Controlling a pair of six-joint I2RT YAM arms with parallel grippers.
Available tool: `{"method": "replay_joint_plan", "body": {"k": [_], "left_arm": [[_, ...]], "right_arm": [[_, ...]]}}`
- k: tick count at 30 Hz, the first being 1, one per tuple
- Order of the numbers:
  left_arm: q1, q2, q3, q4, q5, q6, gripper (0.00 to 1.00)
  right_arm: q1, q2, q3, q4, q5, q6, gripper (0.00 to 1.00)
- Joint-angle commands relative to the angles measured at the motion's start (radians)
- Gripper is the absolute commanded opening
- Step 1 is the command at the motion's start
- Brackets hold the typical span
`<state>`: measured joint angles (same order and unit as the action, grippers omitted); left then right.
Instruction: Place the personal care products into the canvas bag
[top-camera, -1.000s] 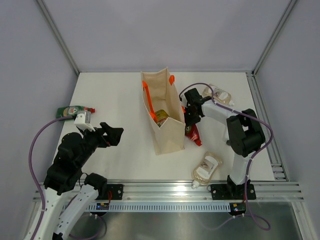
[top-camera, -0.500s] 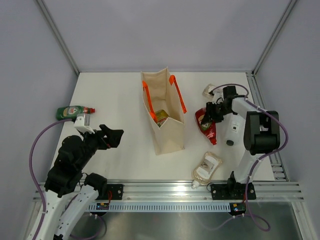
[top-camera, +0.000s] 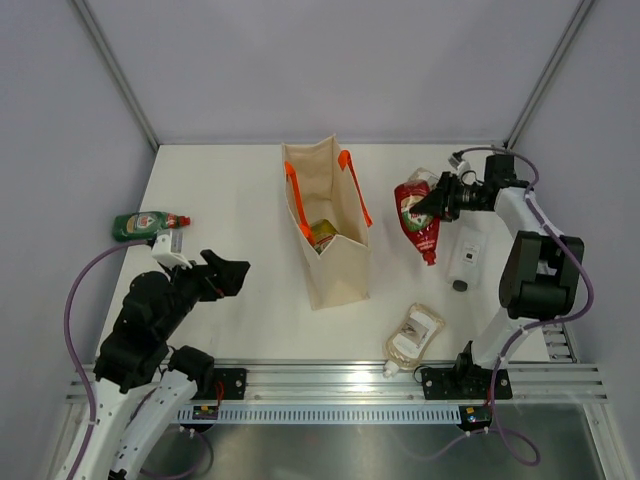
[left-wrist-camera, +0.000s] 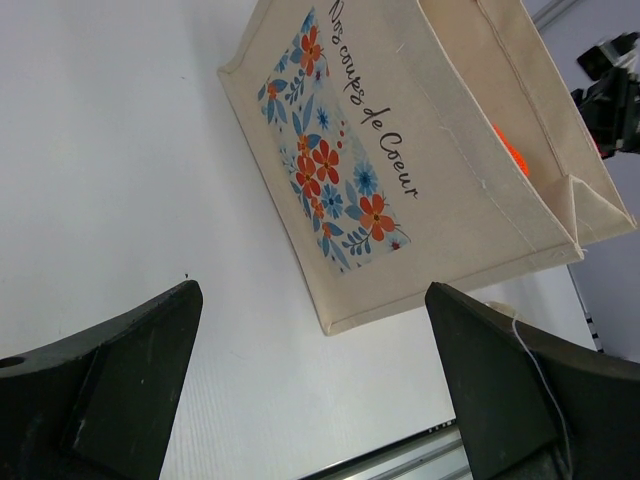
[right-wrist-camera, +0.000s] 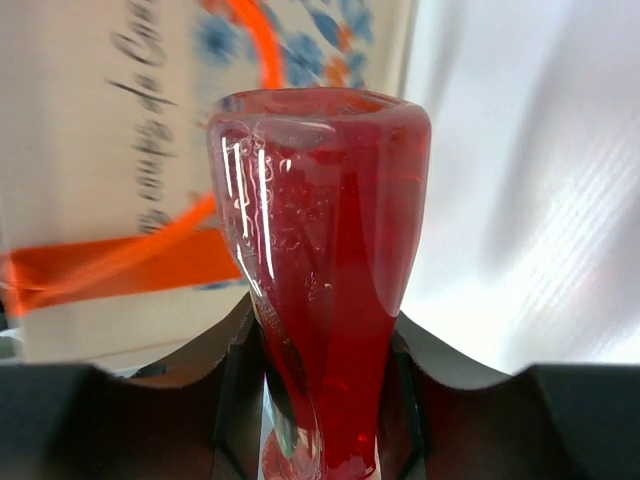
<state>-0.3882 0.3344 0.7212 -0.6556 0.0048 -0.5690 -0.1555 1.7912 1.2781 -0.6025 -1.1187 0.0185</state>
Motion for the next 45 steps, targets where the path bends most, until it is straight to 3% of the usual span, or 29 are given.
{"method": "replay_joint_plan", "body": {"k": [1, 5, 8, 12, 18, 24, 29, 33, 34, 37, 40, 41, 44, 45], "left_arm": [[0.000, -0.011, -0.011, 0.066, 0.003, -0.028, 0.99], [0.000, -0.003, -0.016, 0.079, -0.002, -0.057, 0.99], [0.000, 0.002, -0.016, 0.083, -0.032, -0.069, 0.99], [0.000, 0.005, -0.019, 0.096, -0.034, -0.091, 0.99], [0.000, 0.005, -0.005, 0.082, -0.042, -0.111, 0.99], [0.000, 0.005, -0.003, 0.057, -0.077, -0.149, 0.99], [0.000, -0.005, -0.022, 0.034, -0.167, -0.228, 0.99], [0.000, 0.015, -0.029, 0.034, -0.200, -0.262, 0.99], [0.000, 0.024, -0.029, 0.037, -0.210, -0.285, 0.99], [0.000, 0.095, 0.000, 0.030, -0.282, -0.345, 0.99], [0.000, 0.222, 0.073, -0.019, -0.370, -0.419, 0.99], [0.002, 0.298, 0.096, -0.063, -0.411, -0.439, 0.99], [0.037, 0.417, 0.196, -0.136, -0.433, -0.488, 0.98], [0.060, 0.484, 0.236, -0.148, -0.422, -0.499, 0.98]], "right_arm": [[-0.006, -0.215, 0.151, 0.104, -0.078, 0.240, 0.00], [0.000, -0.303, 0.190, 0.266, -0.024, 0.440, 0.00], [0.048, -0.323, 0.283, 0.250, 0.042, 0.480, 0.00], [0.189, -0.337, 0.400, 0.213, 0.154, 0.497, 0.00], [0.436, -0.276, 0.486, 0.305, 0.353, 0.575, 0.00], [0.599, -0.130, 0.582, 0.216, 0.531, 0.485, 0.00], [0.677, -0.118, 0.538, 0.144, 0.701, 0.338, 0.00], [0.706, -0.130, 0.511, 0.097, 0.770, 0.174, 0.20], [0.717, -0.130, 0.515, 0.086, 0.799, 0.144, 0.40], [0.721, -0.125, 0.550, 0.040, 0.806, 0.035, 0.64], [0.721, -0.110, 0.599, -0.017, 0.790, -0.043, 0.73], [0.721, -0.104, 0.607, -0.025, 0.786, -0.070, 0.81], [0.721, -0.110, 0.635, -0.091, 0.666, -0.193, 0.98], [0.721, -0.118, 0.636, -0.112, 0.613, -0.222, 0.99]]}}
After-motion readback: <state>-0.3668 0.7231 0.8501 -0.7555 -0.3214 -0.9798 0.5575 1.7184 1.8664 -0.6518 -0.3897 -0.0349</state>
